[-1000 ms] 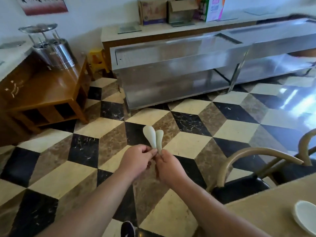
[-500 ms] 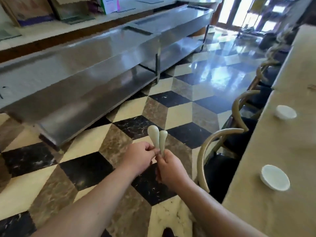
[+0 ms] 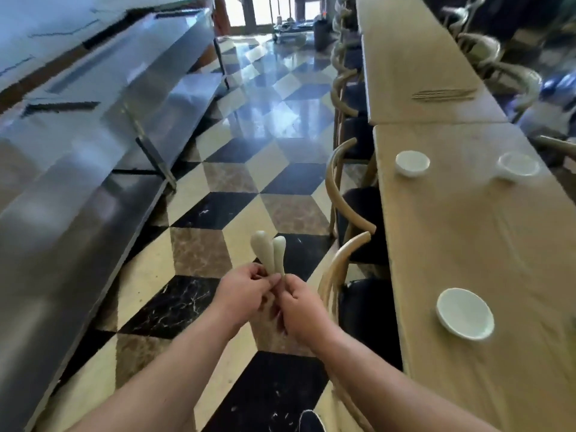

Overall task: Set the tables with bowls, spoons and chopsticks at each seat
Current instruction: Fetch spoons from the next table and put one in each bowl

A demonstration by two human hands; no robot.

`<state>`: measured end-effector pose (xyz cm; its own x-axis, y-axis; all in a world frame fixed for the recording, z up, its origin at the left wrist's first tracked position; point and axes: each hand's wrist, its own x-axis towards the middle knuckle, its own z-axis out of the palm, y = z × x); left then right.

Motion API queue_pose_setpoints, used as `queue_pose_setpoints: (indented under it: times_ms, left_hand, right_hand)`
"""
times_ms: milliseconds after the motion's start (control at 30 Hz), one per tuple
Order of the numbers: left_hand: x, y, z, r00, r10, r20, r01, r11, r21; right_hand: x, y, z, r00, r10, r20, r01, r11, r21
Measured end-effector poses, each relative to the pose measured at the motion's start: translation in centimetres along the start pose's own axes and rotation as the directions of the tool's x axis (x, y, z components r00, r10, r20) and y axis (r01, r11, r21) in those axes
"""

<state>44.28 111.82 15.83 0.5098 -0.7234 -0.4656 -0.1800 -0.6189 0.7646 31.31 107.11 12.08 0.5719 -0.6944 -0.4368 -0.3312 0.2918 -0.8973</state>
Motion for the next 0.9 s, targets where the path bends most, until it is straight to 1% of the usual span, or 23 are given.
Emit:
queue_pose_setpoints:
  times_ms: [133,200,300,367,467,567,700,767,833,900]
  left_hand:
    - [5.4,5.1,1.0,0.992,0.044,0.120,-0.049,0.998,0.036]
    - [7.1,6.8,1.9,0.982,0.074,0.172,-0.086,0.994,0.064]
    - [10.8,9.6,3.4,0.942,0.110,0.318,-0.145,0.985,0.091]
    - [13.0,11.0,4.5,0.906,0.142,0.399,-0.205,0.971,0.122]
    - [15.9,12.9,6.5,0.814,0.175,0.553,-0.290,0.949,0.128]
    - [17.3,14.1,8.9,0.713,0.152,0.684,-0.379,0.905,0.194]
    - [16.4,14.6,13.2,0.556,0.056,0.829,-0.488,0.829,0.272]
    - [14.4,14.4,15.7,0.458,0.008,0.889,-0.556,0.782,0.280]
    - [12.3,13.6,18.1,0.377,-0.048,0.925,-0.565,0.779,0.271]
    - [10.5,12.7,20.4,0.330,-0.103,0.938,-0.536,0.797,0.276]
  right_hand:
    - [3.8,-2.2,-3.8,0.992,-0.015,-0.124,0.023,0.998,0.061]
    - [4.6,-2.8,-5.0,0.984,-0.003,-0.180,0.014,0.998,0.059]
    - [6.3,-3.5,-6.9,0.951,0.031,-0.309,-0.006,0.997,0.082]
    - [7.2,-3.9,-8.0,0.909,0.057,-0.413,-0.020,0.996,0.092]
    - [7.9,-4.4,-9.2,0.800,0.087,-0.593,-0.039,0.995,0.094]
    - [7.1,-4.4,-9.3,0.702,0.152,-0.696,-0.064,0.987,0.150]
    - [4.4,-2.4,-8.8,0.541,0.281,-0.793,-0.133,0.959,0.250]
    - [2.2,-0.7,-8.9,0.441,0.335,-0.833,-0.177,0.942,0.285]
    - [0.1,0.9,-9.0,0.360,0.370,-0.856,-0.228,0.925,0.304]
    - [-1.7,2.2,-9.2,0.307,0.388,-0.869,-0.279,0.910,0.308]
